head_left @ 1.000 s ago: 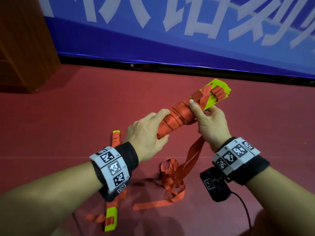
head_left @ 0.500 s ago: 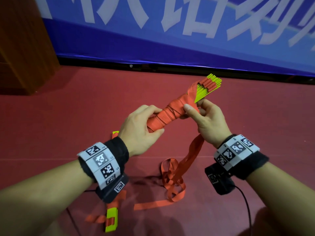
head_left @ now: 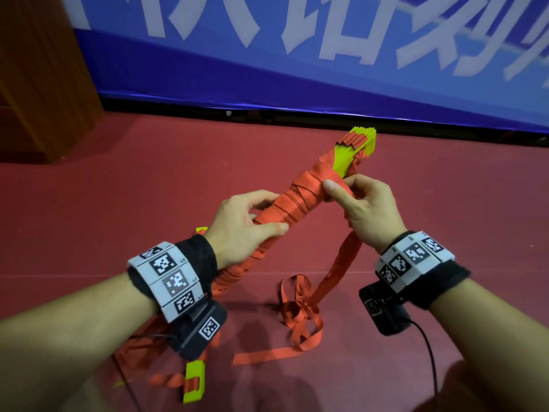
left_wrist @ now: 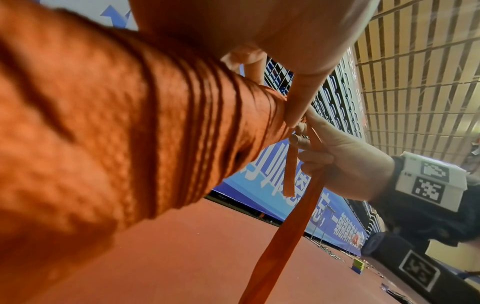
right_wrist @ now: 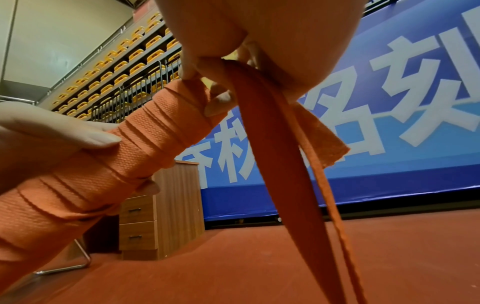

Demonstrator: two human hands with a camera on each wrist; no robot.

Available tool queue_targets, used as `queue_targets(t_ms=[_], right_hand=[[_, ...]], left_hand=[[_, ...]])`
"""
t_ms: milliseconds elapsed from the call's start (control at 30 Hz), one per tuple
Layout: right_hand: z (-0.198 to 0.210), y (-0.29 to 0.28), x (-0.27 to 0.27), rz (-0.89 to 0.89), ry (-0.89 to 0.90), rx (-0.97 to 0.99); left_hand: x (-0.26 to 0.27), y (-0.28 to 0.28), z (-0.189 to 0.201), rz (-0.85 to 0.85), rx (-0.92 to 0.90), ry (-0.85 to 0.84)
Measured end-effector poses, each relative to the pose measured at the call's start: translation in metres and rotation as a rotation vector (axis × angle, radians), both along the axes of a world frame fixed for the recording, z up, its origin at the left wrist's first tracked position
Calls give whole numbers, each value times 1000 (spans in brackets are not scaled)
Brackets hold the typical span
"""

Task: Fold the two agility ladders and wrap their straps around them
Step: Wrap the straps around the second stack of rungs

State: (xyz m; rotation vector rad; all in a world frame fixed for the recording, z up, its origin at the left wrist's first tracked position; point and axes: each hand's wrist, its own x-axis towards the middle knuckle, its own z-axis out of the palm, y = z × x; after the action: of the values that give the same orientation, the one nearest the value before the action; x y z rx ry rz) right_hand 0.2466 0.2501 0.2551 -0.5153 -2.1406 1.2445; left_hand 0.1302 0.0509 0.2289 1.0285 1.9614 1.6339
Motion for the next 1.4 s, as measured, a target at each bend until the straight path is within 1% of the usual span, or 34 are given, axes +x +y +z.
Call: queue_targets(t_ms=[67,133,233,333,467,567,700,733,767,800,867,933,1000,1067,1133,1233,1400], right_hand=[[0,-1,0,-12,-34,-8],[1,-2,-2,15,-24,-38],[-3,-3,-3,84,-7,-146],[-4,-5,-2,131,16,-278],[-2,-10,-6,129,95,-356],[-3,-13,-10,61,113,-366],[-4,-18,-15,-53,131,-372],[-5,-19,-17,-72,131,-370],[-5,-20,-19,-91,130,-370],[-6,-20,-20,-103,128,-369],[-6,-21,-21,-117,131,-384],[-6,-21,-20,-112,132,-408],[-8,-22,-19,-123,125,-429],[-8,-22,-17,-140,101,-434],[-5,-25,-15,-124,73,-457],[1,-31,-9,-64,84,-525],[0,-29,-5,-68,28,-378]], left_hand=[[1,0,0,-24,7,-31],[0,1,1,-50,9,-77],[0,0,2,-113,-8,-137],[-2,-1,4,-154,-22,-138],[-5,0,6,-174,-56,-124],[-6,0,6,-170,-70,-131],[-4,-1,3,-168,-66,-193],[-3,-1,2,-162,-68,-181],[-1,0,2,-157,-69,-140],[1,0,1,-145,-83,-61],[5,0,2,-96,-141,196],[12,-1,2,8,-220,454],[20,0,3,90,-302,632],[24,3,3,124,-379,790],[23,6,1,163,-414,883],[21,5,0,192,-410,922],[20,7,-1,223,-394,951]])
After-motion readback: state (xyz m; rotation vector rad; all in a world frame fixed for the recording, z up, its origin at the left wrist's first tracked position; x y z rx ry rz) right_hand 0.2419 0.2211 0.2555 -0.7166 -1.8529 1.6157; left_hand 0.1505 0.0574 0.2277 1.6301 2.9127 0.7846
